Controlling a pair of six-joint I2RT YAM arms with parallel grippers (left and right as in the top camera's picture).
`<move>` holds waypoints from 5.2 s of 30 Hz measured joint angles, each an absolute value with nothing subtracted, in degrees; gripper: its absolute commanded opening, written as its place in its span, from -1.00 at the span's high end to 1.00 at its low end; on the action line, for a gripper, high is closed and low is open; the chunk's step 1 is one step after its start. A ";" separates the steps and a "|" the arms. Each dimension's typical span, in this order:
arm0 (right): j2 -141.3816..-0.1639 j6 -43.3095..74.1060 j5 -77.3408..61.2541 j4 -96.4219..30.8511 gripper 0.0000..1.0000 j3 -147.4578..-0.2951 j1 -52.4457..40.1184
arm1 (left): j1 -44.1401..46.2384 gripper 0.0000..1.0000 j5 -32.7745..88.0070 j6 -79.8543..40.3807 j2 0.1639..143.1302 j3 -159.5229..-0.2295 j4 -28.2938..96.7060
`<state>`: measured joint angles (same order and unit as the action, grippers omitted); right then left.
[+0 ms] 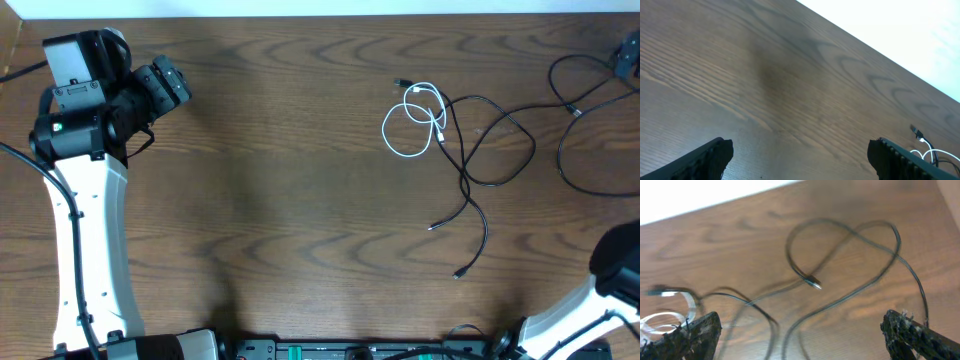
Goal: Untangle cables
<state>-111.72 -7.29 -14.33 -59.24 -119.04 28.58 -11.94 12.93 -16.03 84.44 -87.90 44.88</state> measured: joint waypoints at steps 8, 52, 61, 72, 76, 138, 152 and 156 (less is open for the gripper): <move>-106.78 -10.66 -25.96 -66.92 -0.71 -119.20 26.55 | -11.94 -0.85 12.93 -16.03 84.44 -87.90 44.93; -134.63 15.77 -5.26 -64.05 0.08 -117.86 3.64 | -11.94 -0.84 12.93 -16.03 84.44 -87.90 44.88; -134.63 16.19 -4.21 -55.77 0.15 -109.32 3.64 | -11.94 -0.85 12.93 -16.03 84.44 -87.90 44.91; -134.30 16.34 -2.98 -53.69 0.02 -107.48 3.66 | -11.94 -0.84 12.93 -16.03 84.44 -87.90 44.93; -134.32 15.94 -2.98 -56.64 -0.07 -108.57 3.68 | -11.97 -0.84 12.93 -16.03 84.44 -87.90 44.91; -122.45 11.03 3.55 -72.84 0.98 -118.96 11.29 | -11.94 -0.84 12.93 -16.03 84.44 -87.88 44.91; -115.61 6.85 -1.23 -59.90 0.98 -131.55 34.24 | -11.94 -0.85 12.93 -16.01 84.47 -87.90 44.88; -120.92 5.56 -1.50 -55.64 0.98 -131.55 35.66 | -11.94 -0.85 12.93 -16.01 84.47 -87.88 44.88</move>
